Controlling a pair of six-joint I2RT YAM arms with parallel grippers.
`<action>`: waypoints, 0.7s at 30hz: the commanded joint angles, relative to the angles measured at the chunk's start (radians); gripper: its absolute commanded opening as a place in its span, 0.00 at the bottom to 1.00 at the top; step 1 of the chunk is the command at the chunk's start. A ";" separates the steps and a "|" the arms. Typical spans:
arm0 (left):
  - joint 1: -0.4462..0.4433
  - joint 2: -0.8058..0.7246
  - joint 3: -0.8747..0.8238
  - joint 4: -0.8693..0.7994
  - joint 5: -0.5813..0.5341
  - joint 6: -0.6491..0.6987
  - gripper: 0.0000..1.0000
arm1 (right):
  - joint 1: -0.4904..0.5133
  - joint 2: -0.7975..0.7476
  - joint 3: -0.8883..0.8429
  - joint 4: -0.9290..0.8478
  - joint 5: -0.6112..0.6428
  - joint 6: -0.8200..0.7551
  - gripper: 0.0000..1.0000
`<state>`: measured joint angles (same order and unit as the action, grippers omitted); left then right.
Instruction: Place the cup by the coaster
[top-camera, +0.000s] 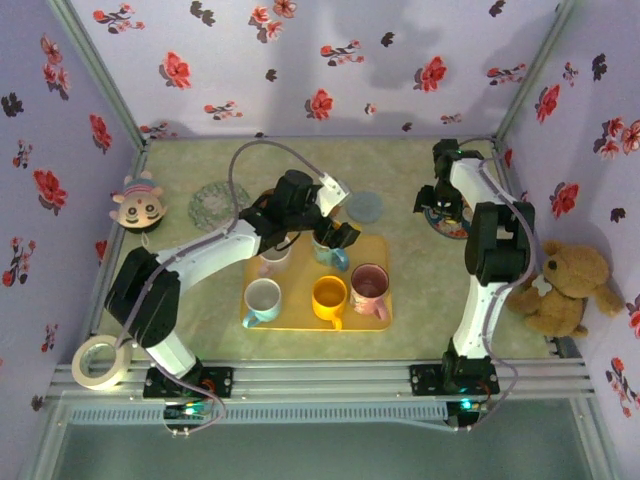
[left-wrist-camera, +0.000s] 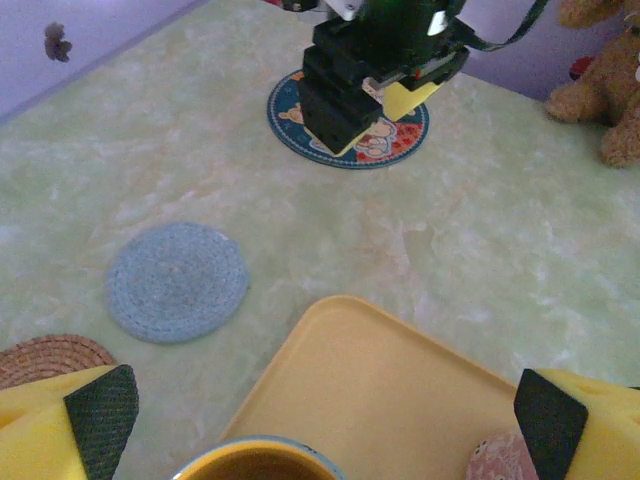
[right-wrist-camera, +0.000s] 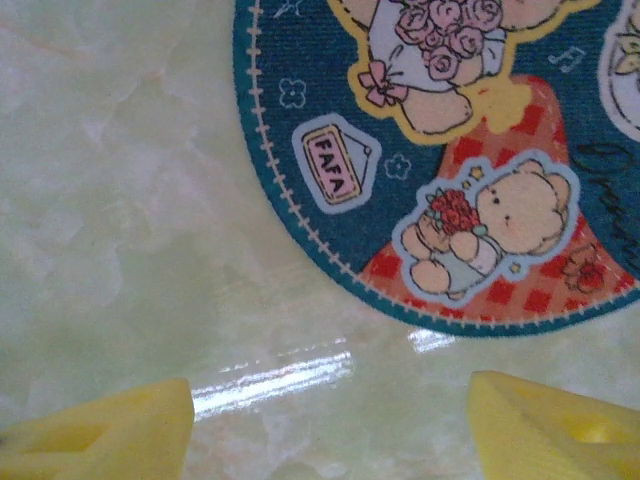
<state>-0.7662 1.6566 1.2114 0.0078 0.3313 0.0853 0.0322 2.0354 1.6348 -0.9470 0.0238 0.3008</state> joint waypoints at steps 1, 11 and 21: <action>-0.012 0.017 0.036 0.022 0.025 -0.011 1.00 | -0.018 0.047 0.050 0.021 0.019 0.022 0.69; -0.013 0.024 0.051 -0.006 0.027 0.005 1.00 | -0.028 0.179 0.150 0.024 0.010 0.014 0.62; -0.013 0.050 0.104 -0.046 0.028 0.018 1.00 | -0.029 0.275 0.240 -0.010 0.061 0.013 0.55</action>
<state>-0.7708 1.6913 1.2793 -0.0299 0.3420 0.0864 0.0109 2.2841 1.8458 -0.9184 0.0429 0.3141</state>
